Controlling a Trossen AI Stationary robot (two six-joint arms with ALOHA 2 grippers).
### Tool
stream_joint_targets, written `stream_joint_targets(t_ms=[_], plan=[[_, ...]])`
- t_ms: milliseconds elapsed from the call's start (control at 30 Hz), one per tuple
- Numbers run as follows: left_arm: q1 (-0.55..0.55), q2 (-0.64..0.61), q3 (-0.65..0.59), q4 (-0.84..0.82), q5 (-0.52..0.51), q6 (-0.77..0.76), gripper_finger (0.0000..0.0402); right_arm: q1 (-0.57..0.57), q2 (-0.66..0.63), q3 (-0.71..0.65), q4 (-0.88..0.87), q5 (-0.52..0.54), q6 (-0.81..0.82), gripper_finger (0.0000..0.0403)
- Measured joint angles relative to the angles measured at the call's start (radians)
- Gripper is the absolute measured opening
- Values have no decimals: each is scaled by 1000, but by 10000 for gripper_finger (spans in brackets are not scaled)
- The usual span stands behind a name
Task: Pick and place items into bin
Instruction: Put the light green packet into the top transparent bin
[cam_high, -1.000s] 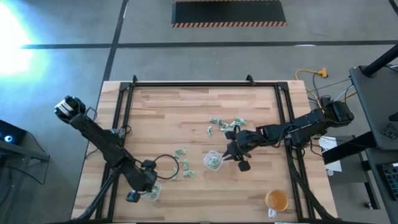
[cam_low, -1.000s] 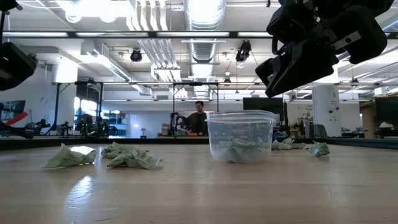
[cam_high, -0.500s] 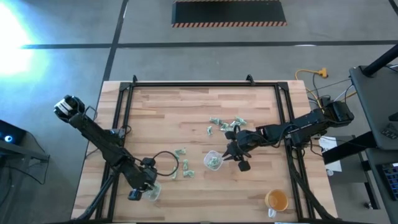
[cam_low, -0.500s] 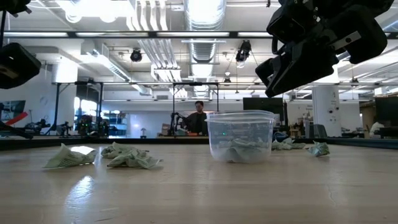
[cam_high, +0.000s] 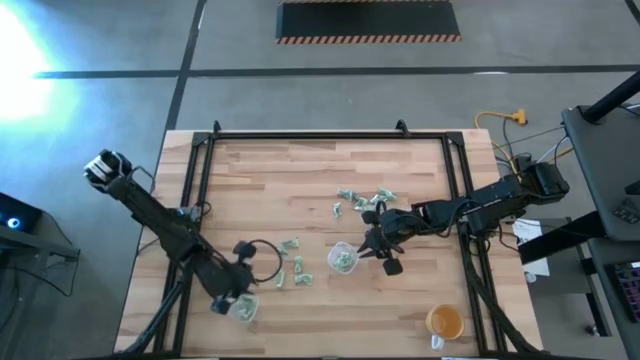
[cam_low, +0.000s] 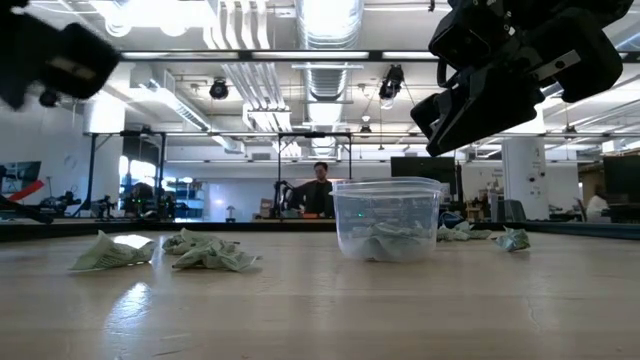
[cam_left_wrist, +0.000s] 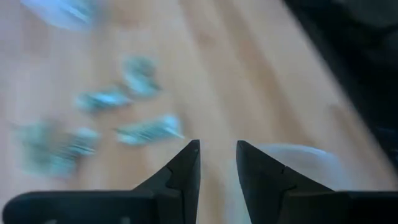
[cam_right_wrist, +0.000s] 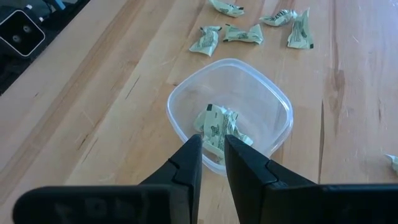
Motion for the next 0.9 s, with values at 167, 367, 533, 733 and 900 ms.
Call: stream_joint_targets(t_ms=[167, 367, 533, 733, 900], plan=[[45, -6, -8, -1, -200, 130, 87, 0, 0, 0, 0, 0, 0, 61], [150, 27, -10, -1, -257, 152, 87, 0, 0, 0, -2, 3, 0, 61], [240, 56, -10, 0, -263, 162, 87, 0, -14, 0, -82, 149, 16, 61], [283, 59, -10, 2, -265, 214, 87, 0, -74, 0, -259, 286, 121, 61], [287, 54, -10, 6, -266, 214, 87, 1, -98, -7, -359, 288, 282, 61]])
